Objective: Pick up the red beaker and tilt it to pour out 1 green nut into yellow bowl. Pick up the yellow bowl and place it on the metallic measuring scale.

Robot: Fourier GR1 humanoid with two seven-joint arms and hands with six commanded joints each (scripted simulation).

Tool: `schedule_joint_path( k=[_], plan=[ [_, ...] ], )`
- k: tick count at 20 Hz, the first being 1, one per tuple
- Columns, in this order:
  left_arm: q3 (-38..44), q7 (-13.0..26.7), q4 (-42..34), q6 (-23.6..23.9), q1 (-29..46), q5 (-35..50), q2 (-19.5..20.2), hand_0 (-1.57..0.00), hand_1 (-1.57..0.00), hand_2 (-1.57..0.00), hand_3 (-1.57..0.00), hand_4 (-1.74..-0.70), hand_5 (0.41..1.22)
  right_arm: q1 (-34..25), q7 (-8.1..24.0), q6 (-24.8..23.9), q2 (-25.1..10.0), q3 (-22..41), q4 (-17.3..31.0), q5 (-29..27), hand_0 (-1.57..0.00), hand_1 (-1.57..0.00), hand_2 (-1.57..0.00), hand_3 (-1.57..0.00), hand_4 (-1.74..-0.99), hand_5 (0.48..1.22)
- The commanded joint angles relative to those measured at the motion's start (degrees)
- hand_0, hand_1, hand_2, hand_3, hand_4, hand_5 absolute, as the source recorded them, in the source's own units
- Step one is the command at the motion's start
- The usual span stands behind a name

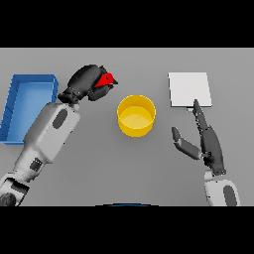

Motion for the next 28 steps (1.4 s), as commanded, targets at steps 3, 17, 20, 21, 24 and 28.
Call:
schedule_joint_path(
  k=[3, 17, 20, 21, 24, 28],
  plan=[
    [-6.07, 2.30, 0.22, -2.23, -3.44, -7.20, 0.88, -1.57, -1.57, -1.57, -1.57, -1.74, 1.183, 0.87, 0.34, 0.17, -0.15, -0.14, -0.63, -0.26, 0.00, 0.00, 0.00, 0.00, -1.183, 0.673],
    [-25.73, -5.34, 9.98, -14.24, -18.47, -26.31, 1.41, -1.57, -1.57, -1.57, -1.46, -1.73, 1.219, 0.70, 1.41, -0.51, 1.60, -0.48, 0.09, -1.34, 0.00, 0.00, 0.00, 0.00, -1.221, 0.610],
    [-29.53, -7.46, 11.51, -14.44, -20.74, -29.85, 1.46, -1.57, -1.57, -1.57, -1.51, -1.73, 1.220, 0.55, 1.12, -1.67, 2.52, 0.26, 0.13, 0.09, 0.00, 0.00, 0.00, 0.00, -1.205, 0.584],
    [-30.63, -8.43, 12.26, -14.41, -21.91, -30.93, 1.35, -1.57, -1.57, -1.57, -1.52, -1.73, 1.220, 0.28, 1.02, -1.73, 2.41, -0.16, 0.15, -0.30, 0.00, 0.00, 0.00, 0.00, -1.193, 0.578],
    [-34.28, -10.46, 13.49, -13.77, -24.71, -34.69, 1.65, -1.57, -1.57, -1.57, -1.55, -1.74, 1.221, 0.37, 0.34, -1.95, 1.90, -0.43, -0.02, -0.02, 0.00, 0.00, 0.00, 0.00, -1.160, 0.569],
    [-38.62, -13.00, 13.52, -14.19, -26.57, -38.38, 2.13, -1.57, -1.57, -1.57, -1.56, -1.74, 1.221, 0.17, 0.02, -1.06, 1.71, -1.02, 0.12, -1.63, 0.00, 0.00, 0.00, 0.00, -1.135, 0.567]
  ],
)
